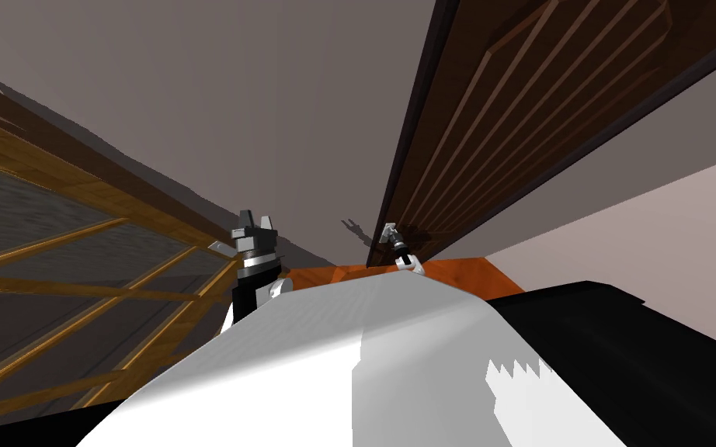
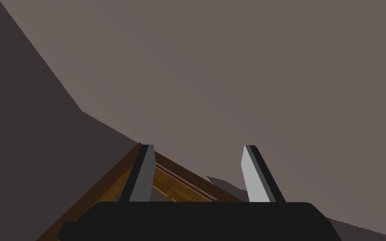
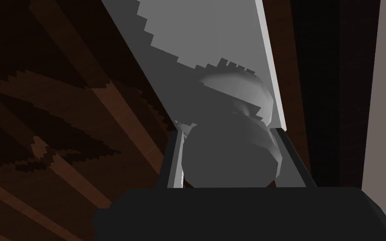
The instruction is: Pull the door open
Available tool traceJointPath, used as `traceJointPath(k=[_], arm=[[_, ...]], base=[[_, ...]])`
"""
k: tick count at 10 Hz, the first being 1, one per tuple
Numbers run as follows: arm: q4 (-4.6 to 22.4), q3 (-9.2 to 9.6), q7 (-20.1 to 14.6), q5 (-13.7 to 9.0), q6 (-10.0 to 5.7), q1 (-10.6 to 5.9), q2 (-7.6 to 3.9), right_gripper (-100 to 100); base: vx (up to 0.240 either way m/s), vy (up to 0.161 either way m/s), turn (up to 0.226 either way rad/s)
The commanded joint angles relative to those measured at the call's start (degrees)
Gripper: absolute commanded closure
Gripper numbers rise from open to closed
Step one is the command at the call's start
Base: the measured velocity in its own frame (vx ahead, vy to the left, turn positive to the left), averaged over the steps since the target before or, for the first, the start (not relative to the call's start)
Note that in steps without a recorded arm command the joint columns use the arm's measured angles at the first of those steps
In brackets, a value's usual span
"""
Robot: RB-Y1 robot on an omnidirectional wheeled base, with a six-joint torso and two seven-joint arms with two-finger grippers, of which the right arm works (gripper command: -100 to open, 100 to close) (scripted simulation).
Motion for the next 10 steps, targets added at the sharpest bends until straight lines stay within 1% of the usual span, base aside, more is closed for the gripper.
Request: traceJointPath(k=[1,3,4,6,7,9,10], arm=[[-0.03,0.43,-1.58,-0.62,-0.15,0.08,0.08,100],[-0.47,0.95,-5.09,-2.85,-0.10,0.59,-0.31,100],[-0.47,0.95,-5.47,-2.85,-0.10,0.59,-0.31,100],[-0.95,1.51,-9.03,-5.28,-0.05,1.14,-0.73,100],[-0.95,1.51,-9.62,-5.28,-0.05,1.14,-0.73,100],[-1.47,2.14,-13.20,-7.96,0.01,1.74,-1.19,100],[-1.47,2.14,-14.02,-7.96,0.01,1.74,-1.19,100]], base=[[-0.024,-0.013,0.028],[-0.026,-0.009,0.038],[-0.023,-0.013,0.035],[-0.025,-0.014,0.061],[-0.022,-0.014,0.027],[-0.032,-0.017,0.063],[-0.029,-0.015,0.029]])
